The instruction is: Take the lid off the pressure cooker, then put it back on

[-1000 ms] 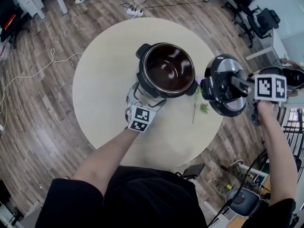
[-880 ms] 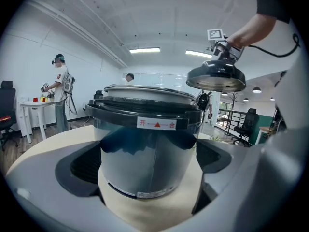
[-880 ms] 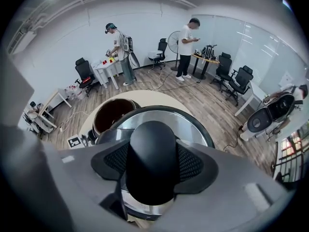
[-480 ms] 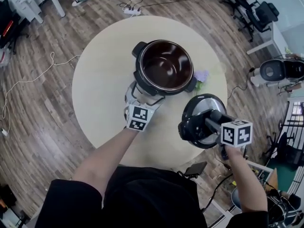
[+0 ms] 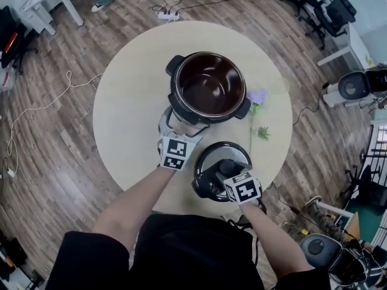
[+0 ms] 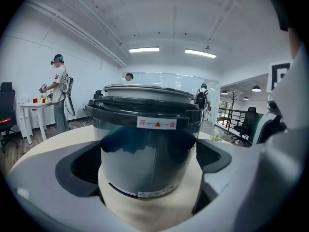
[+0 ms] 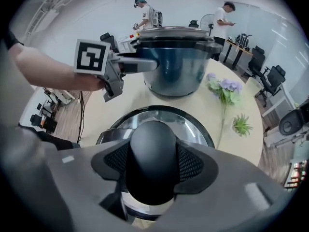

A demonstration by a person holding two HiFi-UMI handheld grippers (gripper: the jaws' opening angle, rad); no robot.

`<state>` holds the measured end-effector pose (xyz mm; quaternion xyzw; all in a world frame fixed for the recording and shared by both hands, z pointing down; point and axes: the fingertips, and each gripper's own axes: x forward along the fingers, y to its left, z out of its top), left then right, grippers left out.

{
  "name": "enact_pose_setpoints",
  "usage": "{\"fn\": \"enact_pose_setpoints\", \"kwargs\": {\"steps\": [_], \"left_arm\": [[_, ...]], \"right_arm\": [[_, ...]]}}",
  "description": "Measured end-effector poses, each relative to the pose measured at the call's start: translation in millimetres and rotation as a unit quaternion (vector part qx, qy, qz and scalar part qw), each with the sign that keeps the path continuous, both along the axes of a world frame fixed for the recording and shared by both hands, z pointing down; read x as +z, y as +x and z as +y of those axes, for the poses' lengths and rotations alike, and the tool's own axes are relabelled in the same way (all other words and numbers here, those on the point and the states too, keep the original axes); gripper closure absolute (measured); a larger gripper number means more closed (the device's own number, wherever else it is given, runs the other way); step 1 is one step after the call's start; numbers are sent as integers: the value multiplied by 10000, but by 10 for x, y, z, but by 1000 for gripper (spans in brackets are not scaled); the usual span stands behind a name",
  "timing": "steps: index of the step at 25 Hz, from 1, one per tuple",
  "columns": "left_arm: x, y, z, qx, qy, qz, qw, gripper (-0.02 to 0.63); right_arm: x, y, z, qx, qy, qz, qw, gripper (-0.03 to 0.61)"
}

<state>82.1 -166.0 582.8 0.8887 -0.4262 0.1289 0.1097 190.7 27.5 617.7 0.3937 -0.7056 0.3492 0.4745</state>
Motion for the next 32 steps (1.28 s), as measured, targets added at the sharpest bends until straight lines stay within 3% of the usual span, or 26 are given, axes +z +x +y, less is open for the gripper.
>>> {"fn": "enact_pose_setpoints", "kwargs": {"steps": [7, 11, 16, 23, 27, 32], "left_arm": [[9, 3, -3, 5, -7, -17, 10000, 25], [68, 14, 4, 108, 11, -269, 9996, 26], [54, -10, 0, 131, -14, -260, 9996, 28], [48, -10, 14, 188, -47, -275, 9994, 28], [33, -34, 13, 174, -82, -252, 9995, 28], [25, -45, 6, 147, -105, -234, 9996, 28]], "right_arm": [[466, -141, -57, 210, 123, 34, 9997, 291], [508, -123, -68, 257, 331, 7, 9991, 291], [510, -126, -70, 314, 584, -56, 9978, 288], [423, -104, -27, 717, 403, -294, 9962, 287], [326, -112, -70, 746, 475, -247, 9958, 287], [376, -138, -48, 682, 108, -150, 9975, 287]]}}
